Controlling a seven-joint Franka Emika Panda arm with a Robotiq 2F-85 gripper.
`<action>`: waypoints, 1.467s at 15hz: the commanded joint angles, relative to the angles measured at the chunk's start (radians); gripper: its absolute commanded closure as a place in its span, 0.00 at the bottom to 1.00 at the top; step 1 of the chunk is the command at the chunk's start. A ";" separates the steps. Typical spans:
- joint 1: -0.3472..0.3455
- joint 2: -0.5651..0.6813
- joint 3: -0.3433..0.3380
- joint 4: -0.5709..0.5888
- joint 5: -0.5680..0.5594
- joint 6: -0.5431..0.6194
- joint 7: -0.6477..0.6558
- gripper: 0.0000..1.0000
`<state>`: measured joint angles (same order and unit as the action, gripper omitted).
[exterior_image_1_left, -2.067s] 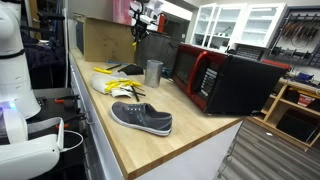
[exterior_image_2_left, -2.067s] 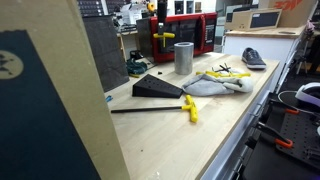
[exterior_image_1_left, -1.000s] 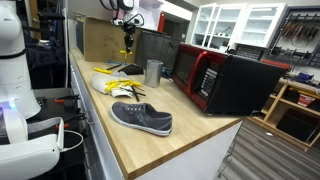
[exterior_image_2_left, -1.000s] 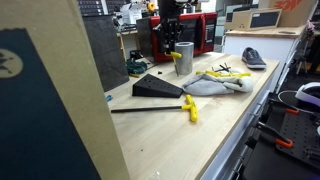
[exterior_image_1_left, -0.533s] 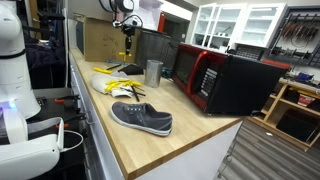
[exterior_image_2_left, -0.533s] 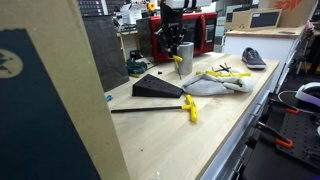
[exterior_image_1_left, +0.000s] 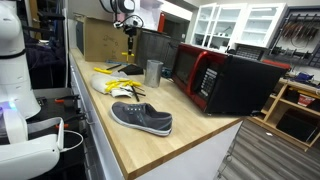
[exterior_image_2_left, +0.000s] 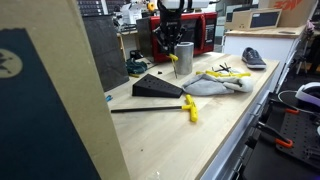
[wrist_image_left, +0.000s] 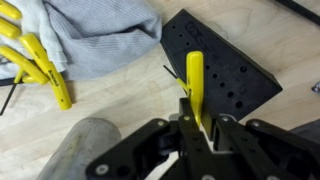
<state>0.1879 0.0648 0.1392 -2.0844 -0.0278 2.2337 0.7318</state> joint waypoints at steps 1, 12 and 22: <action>0.010 -0.016 0.004 -0.036 -0.027 0.105 0.165 0.96; 0.032 -0.039 0.028 -0.125 -0.032 0.196 0.503 0.96; 0.025 -0.026 0.026 -0.138 -0.016 0.206 0.574 0.96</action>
<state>0.2159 0.0577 0.1660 -2.1921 -0.0450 2.4338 1.2666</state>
